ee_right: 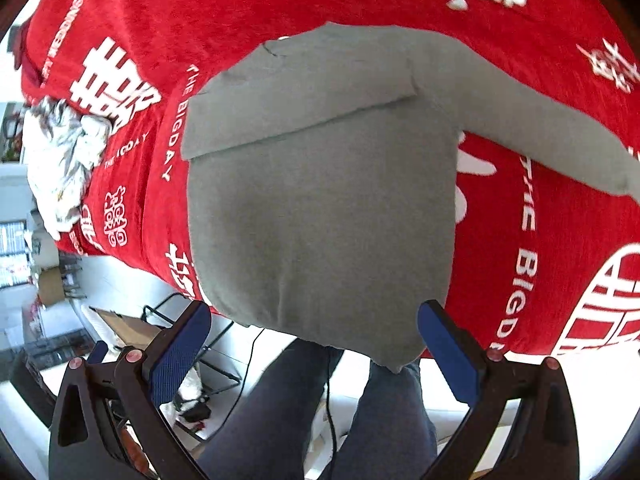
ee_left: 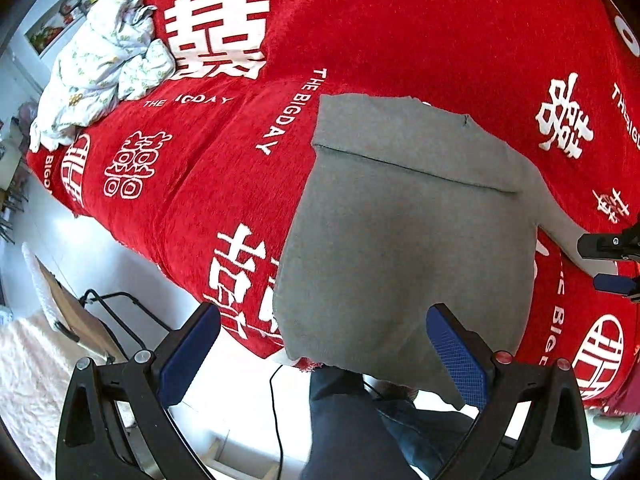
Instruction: Fold small clothes
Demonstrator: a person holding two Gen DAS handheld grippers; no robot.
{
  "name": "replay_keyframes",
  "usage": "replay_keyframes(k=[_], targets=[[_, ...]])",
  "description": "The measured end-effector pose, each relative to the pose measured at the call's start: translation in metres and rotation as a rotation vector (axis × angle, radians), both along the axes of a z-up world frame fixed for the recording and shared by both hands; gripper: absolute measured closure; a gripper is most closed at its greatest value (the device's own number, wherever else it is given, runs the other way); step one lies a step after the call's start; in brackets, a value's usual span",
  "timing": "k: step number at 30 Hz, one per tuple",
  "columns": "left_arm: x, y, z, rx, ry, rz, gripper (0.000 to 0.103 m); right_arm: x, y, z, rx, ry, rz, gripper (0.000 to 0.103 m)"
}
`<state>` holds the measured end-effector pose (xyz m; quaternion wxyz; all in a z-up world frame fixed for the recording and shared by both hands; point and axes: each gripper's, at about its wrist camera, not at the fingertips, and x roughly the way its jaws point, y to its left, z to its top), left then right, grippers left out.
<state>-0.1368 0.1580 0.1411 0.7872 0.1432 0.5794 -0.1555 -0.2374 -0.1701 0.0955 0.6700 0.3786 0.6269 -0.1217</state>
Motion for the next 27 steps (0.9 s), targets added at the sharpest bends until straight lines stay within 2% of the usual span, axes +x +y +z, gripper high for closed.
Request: replay_keyframes(k=[9,13,16,22,27], targets=[[0.051,-0.038,-0.03,0.007,0.096,-0.132,0.0,-0.011,-0.027,-0.008,0.047,-0.071,-0.228,0.0],[0.078,-0.062,-0.055,0.041,0.146,-0.218,0.0,-0.024,-0.045,-0.02,0.099,-0.121,-0.41,0.0],[0.1,-0.084,-0.075,0.065,0.173,-0.283,0.0,-0.035,-0.056,-0.033,0.105,-0.127,-0.516,0.0],[0.122,-0.143,-0.108,0.094,0.124,-0.415,0.0,-0.065,-0.08,-0.071,0.136,-0.149,-0.664,0.0],[0.129,-0.199,-0.137,0.08,0.108,-0.39,0.0,-0.083,-0.11,-0.115,0.177,-0.175,-0.718,0.0]])
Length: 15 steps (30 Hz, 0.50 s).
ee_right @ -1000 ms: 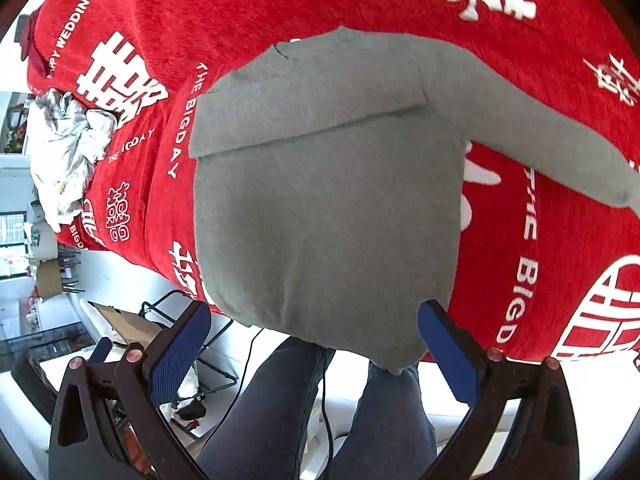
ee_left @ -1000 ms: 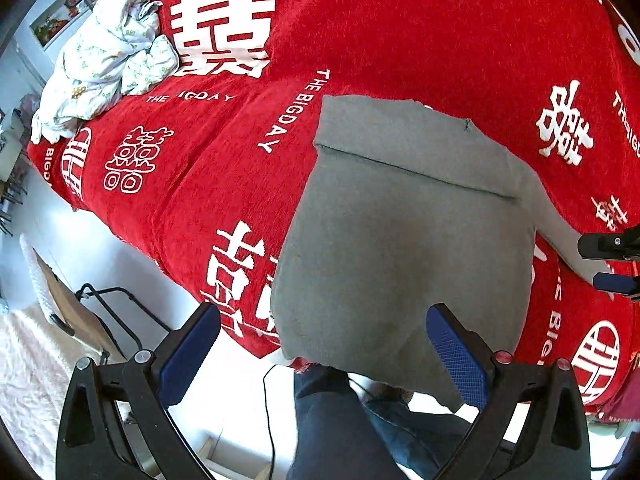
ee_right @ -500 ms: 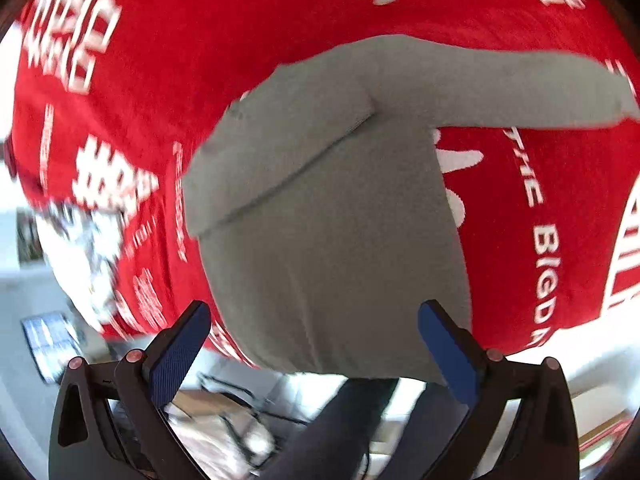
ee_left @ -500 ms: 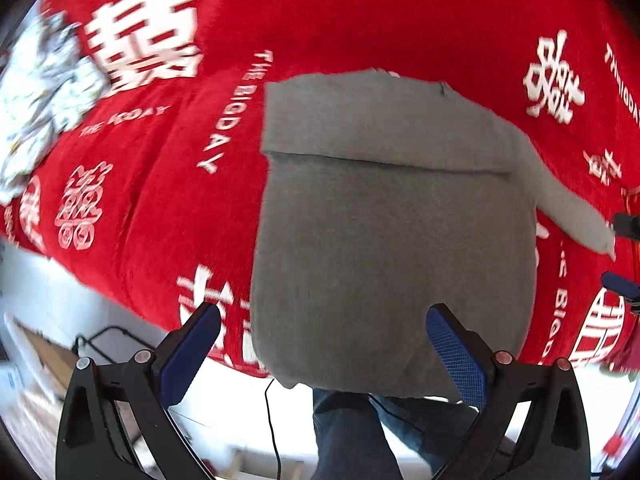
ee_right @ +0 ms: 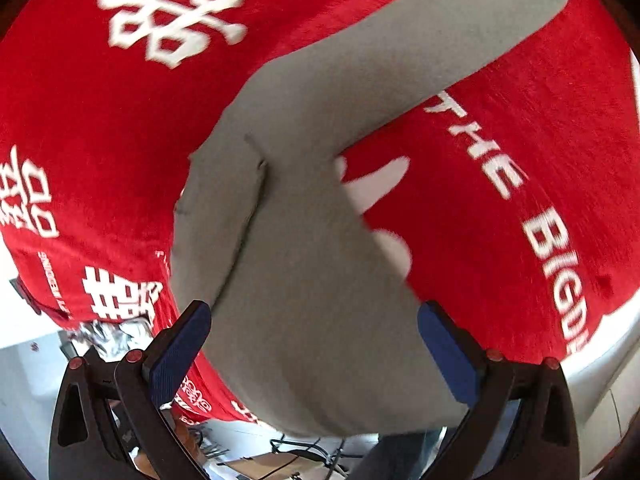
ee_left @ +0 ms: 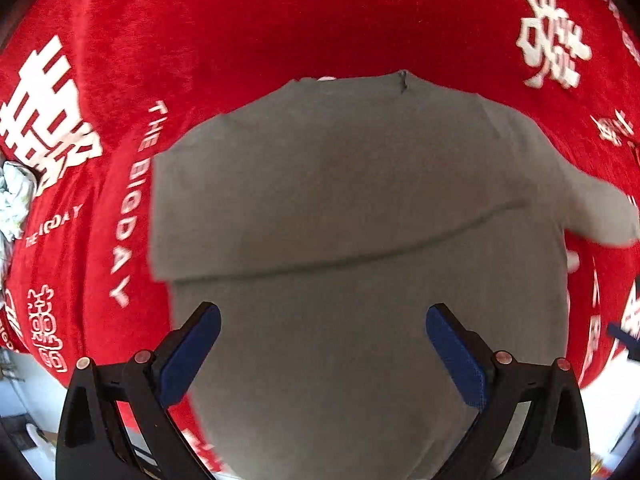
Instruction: Fold small clothes
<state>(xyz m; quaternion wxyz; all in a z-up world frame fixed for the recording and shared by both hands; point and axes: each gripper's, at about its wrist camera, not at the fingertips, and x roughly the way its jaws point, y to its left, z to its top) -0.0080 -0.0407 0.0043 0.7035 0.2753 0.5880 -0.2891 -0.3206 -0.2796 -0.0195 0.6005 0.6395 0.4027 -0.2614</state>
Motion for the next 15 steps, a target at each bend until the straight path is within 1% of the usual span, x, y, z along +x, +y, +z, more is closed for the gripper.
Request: replay_keyframes(k=[2,3,5,7,8,10,12,13,14,15], targets=[[0.002,-0.024,-0.007,-0.024,0.006,0.028,0.0,-0.003,-0.011,-0.013,0.017,-0.019,-0.015,0.0],[0.003,-0.036,-0.01,-0.041,-0.002,0.033,0.0,-0.005,-0.019,-0.021,0.037,-0.051,-0.038,0.0],[0.002,-0.06,-0.019,-0.051,-0.036,0.03,0.0,-0.003,-0.026,-0.029,0.083,-0.133,-0.1,0.0],[0.003,-0.08,-0.03,-0.048,-0.05,0.036,0.0,0.014,-0.035,-0.037,0.114,-0.234,-0.128,0.0],[0.003,-0.086,-0.034,-0.049,-0.05,0.039,0.0,0.025,-0.038,-0.04,0.114,-0.25,-0.119,0.0],[0.004,-0.092,-0.042,-0.048,-0.057,0.045,0.0,0.054,-0.046,-0.05,0.122,-0.276,-0.075,0.005],[0.006,-0.093,-0.047,-0.04,-0.067,0.055,0.0,0.082,-0.05,-0.062,0.142,-0.287,-0.035,0.026],[0.007,-0.091,-0.048,-0.041,-0.07,0.061,0.0,0.09,-0.051,-0.066,0.15,-0.278,-0.026,0.032],[0.008,-0.089,-0.049,-0.041,-0.074,0.067,0.0,0.098,-0.051,-0.071,0.158,-0.269,-0.019,0.043],[0.011,-0.086,-0.05,-0.038,-0.081,0.07,0.0,0.105,-0.052,-0.077,0.164,-0.261,-0.015,0.058]])
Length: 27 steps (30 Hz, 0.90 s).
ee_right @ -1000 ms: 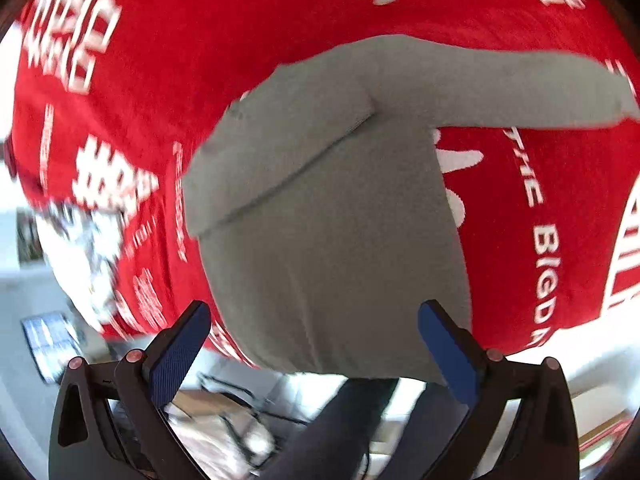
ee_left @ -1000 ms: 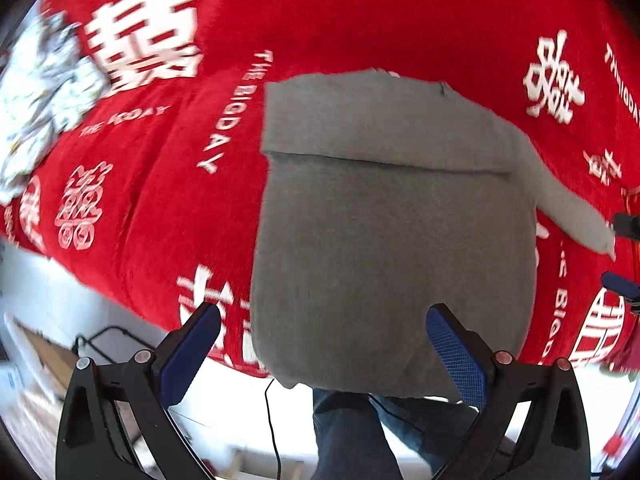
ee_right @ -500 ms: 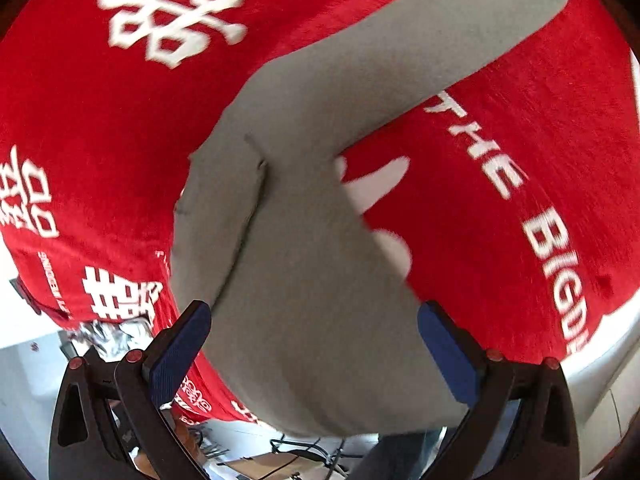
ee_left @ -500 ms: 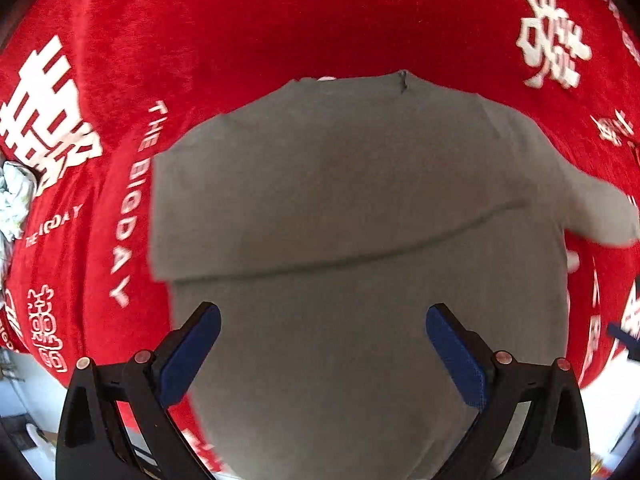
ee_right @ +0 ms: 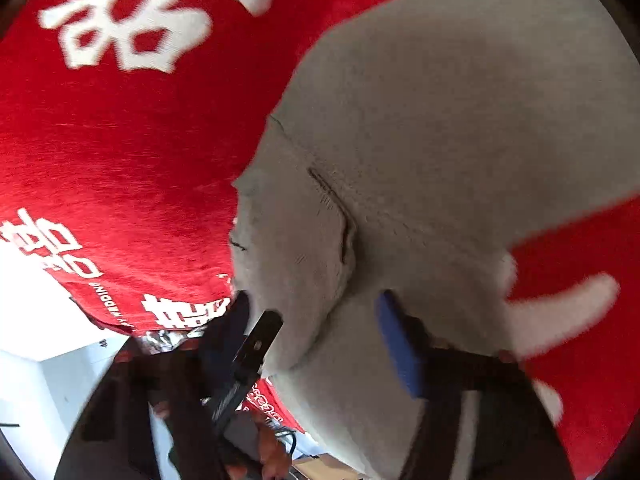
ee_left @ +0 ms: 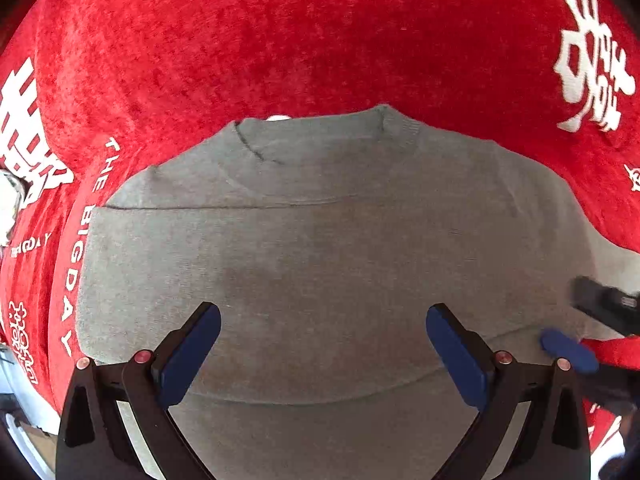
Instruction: Fold small clothes
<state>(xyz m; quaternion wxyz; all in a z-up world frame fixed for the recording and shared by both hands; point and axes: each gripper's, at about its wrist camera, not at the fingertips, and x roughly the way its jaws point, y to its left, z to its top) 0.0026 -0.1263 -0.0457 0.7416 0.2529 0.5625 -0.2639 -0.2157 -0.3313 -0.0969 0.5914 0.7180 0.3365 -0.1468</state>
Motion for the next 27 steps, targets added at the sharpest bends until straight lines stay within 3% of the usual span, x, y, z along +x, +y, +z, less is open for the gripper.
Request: replay_keyframes(k=[1,2,6,10,13,14,15,16,17,22,27], targets=[[0.002,0.003,-0.002,0.009,-0.011,0.0,0.0,0.007,-0.002,-0.006,-0.002,0.006,0.007,0.07],[0.004,0.005,-0.004,0.02,-0.02,-0.003,0.0,0.012,-0.004,-0.009,-0.014,0.02,0.014,0.096],[0.005,0.012,-0.024,0.078,-0.023,-0.03,0.0,0.011,-0.003,-0.012,-0.053,0.043,0.014,0.096],[0.006,0.018,-0.026,0.044,-0.009,-0.026,0.0,-0.003,0.007,-0.02,-0.025,0.051,0.019,0.095],[0.004,0.015,-0.021,0.064,-0.013,-0.046,0.0,-0.015,-0.001,-0.006,-0.063,0.051,0.034,0.089],[0.002,0.014,-0.018,0.062,-0.012,-0.059,0.0,-0.02,-0.005,-0.002,-0.079,0.045,0.034,0.074],[-0.001,0.013,-0.015,0.054,-0.012,-0.073,0.0,-0.029,-0.009,0.004,-0.102,0.04,0.027,0.046],[-0.006,0.011,-0.011,0.044,-0.013,-0.088,0.0,-0.044,-0.016,0.012,-0.135,0.049,0.007,0.035],[-0.009,0.01,-0.008,0.037,-0.012,-0.099,0.0,-0.059,-0.022,0.018,-0.165,0.059,-0.021,0.031],[-0.033,-0.004,-0.006,0.027,0.021,-0.143,0.0,-0.157,-0.061,0.031,-0.243,0.186,-0.248,0.031],[-0.058,-0.024,-0.006,0.02,0.047,-0.173,0.0,-0.221,-0.08,0.016,-0.16,0.223,-0.461,0.031]])
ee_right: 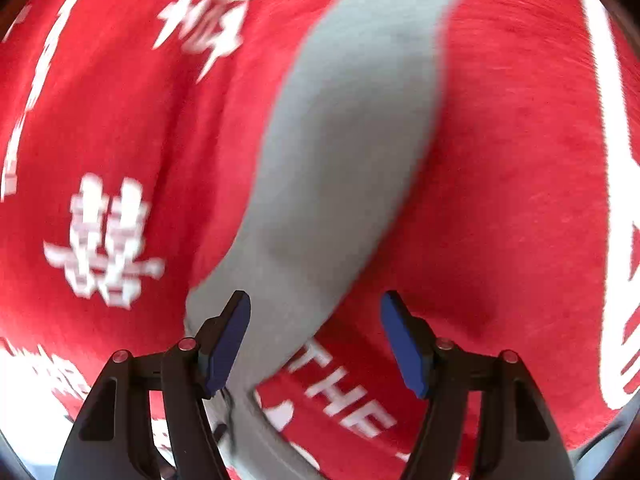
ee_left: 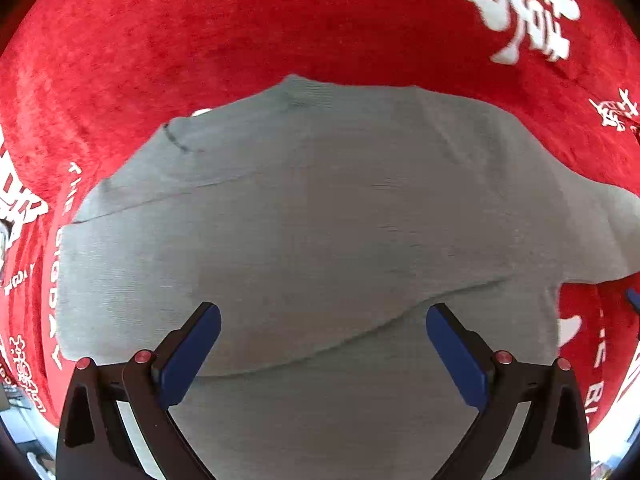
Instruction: Fold small clothes
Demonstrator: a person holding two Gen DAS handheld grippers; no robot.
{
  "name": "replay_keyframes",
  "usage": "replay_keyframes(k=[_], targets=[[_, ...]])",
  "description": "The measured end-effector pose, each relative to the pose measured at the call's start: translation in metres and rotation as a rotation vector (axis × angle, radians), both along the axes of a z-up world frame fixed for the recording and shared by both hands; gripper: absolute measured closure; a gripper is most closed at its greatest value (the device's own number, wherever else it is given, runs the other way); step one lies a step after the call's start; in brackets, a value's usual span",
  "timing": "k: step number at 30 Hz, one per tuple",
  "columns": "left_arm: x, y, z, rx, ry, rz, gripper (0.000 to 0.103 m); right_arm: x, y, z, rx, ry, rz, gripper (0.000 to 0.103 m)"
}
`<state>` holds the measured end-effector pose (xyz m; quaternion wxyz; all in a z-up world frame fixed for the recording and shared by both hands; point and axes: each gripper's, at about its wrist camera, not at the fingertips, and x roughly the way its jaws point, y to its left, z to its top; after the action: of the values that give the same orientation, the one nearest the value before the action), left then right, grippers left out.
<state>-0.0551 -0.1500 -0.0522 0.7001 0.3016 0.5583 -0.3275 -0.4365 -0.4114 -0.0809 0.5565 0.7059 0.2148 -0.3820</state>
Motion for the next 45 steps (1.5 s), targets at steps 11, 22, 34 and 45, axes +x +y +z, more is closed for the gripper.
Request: replay_keyframes(k=[11,22,34,45], targets=[[-0.01,-0.006,0.003,-0.015,0.01,-0.005,0.0,-0.001,-0.052,-0.005,-0.018,-0.2,-0.156,0.096],[0.046,0.039,0.017,-0.035,-0.026,0.092,0.0,0.152,-0.025,0.082,-0.234,-0.225,0.422,0.097],[0.112,0.116,0.019,-0.048,-0.037,0.25,0.0,0.369,0.141,0.019,-0.16,-0.004,1.048,0.093],[0.135,0.147,0.026,-0.163,0.065,0.249,0.0,0.309,0.093,0.011,-0.057,-0.064,0.588,0.085]])
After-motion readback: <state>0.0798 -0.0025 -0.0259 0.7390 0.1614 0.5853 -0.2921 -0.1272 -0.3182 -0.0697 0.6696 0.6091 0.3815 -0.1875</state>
